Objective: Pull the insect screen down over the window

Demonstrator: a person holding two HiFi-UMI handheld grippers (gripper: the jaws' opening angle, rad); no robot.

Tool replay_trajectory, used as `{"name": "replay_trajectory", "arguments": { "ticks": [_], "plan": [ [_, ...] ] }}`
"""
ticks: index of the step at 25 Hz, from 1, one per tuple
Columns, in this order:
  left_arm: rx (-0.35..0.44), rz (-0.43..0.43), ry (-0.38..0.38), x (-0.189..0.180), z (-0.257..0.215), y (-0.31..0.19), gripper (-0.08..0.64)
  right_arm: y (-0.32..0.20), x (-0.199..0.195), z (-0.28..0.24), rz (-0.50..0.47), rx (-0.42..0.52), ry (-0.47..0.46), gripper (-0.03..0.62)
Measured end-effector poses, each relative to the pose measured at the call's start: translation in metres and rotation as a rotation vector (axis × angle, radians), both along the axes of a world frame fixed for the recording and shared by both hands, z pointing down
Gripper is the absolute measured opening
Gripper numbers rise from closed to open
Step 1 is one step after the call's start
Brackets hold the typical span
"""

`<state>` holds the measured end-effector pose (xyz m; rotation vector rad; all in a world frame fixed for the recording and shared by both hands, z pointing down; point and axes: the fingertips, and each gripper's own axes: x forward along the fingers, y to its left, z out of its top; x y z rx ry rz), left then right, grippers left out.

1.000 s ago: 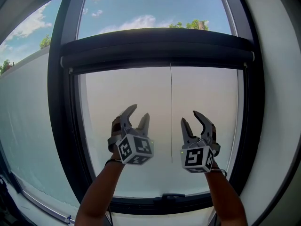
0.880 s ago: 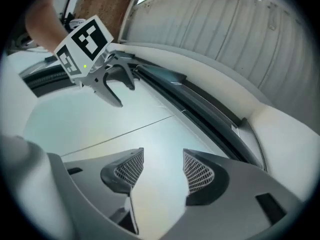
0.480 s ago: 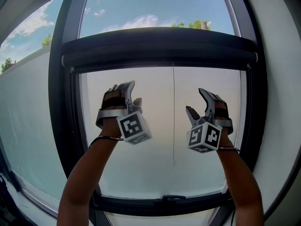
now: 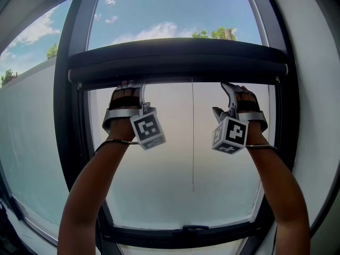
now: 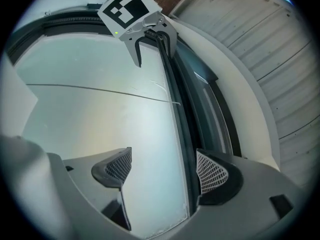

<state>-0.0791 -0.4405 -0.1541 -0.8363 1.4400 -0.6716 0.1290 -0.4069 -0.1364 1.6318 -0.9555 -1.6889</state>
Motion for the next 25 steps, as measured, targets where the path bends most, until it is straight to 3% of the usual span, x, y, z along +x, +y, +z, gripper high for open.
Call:
{"name": "replay_trajectory", "arguments": {
  "ticks": [10,19,25],
  "plan": [
    [-0.031,-0.082,0.029,-0.034,-0.019,-0.014,0.367,-0.003,0.029,-0.029,0.065,-0.061,-0.04,0.38],
    [-0.08,-0.018,0.025,-0.03,-0.014,-0.017,0.367,-0.026,0.044,-0.032,0.178,-0.098,0.001,0.38],
    [-0.07,0.009,0.041,-0.026,-0.015,-0.016,0.367,-0.027,0.047,-0.033,0.183,-0.085,0.037,0.379]
  ]
}}
